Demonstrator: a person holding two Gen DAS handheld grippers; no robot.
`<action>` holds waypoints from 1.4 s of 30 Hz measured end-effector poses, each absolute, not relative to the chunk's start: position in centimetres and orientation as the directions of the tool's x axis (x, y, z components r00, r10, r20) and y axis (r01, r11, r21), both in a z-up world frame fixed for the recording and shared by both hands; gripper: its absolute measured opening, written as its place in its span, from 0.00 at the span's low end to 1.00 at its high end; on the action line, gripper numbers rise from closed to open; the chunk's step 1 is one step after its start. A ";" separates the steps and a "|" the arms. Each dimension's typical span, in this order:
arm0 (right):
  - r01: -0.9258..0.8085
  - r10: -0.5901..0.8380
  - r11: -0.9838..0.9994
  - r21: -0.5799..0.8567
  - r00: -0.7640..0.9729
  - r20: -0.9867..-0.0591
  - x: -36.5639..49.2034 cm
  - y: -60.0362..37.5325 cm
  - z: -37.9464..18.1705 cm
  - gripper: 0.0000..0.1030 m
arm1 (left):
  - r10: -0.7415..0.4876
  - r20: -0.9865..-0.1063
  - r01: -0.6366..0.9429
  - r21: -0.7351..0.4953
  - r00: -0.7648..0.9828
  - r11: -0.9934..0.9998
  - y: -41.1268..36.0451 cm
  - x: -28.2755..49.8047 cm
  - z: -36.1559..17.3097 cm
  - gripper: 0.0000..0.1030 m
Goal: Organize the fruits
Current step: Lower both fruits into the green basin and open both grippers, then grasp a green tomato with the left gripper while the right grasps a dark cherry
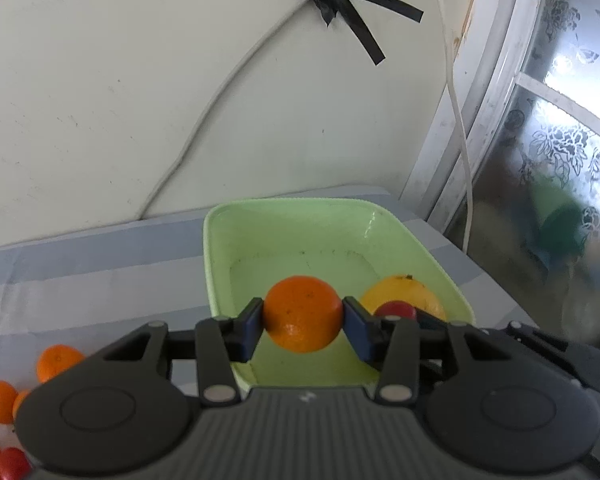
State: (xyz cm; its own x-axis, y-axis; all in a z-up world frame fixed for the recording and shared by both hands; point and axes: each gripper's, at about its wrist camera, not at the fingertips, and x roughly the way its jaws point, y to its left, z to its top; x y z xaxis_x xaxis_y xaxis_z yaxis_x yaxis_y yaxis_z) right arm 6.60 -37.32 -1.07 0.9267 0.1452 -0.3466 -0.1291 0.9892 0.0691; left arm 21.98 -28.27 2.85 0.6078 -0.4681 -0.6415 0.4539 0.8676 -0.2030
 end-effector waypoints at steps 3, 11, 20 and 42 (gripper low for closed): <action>-0.129 0.135 0.991 0.040 0.931 -0.338 6.4 -36.9 -1.2 0.28 | -0.467 -0.632 0.450 -0.202 0.619 0.870 -28.1 21.7 3.1 0.48; -0.114 0.131 0.990 0.083 0.962 -0.240 4.4 -37.7 -0.1 0.42 | -0.504 -0.522 0.433 -0.261 0.688 0.863 -22.9 17.7 7.0 0.53; -0.269 0.294 0.946 0.183 0.947 -0.128 1.8 -37.6 1.3 0.38 | -0.351 -0.522 0.245 -0.264 0.777 0.933 -11.8 9.1 5.0 0.53; -0.334 0.329 0.938 0.091 0.780 -0.531 3.1 -29.4 -2.5 0.39 | -0.234 -0.588 0.217 -0.100 0.774 0.971 -12.3 7.6 -0.8 0.53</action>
State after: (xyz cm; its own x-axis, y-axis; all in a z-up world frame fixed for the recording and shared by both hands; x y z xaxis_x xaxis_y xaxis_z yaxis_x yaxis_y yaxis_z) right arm 3.08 -29.45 -2.54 0.7805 0.3294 -0.5314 -0.3342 0.9381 0.0907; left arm 7.63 -12.30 -0.79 0.7744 -0.2336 -0.5879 0.2169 0.9710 -0.1001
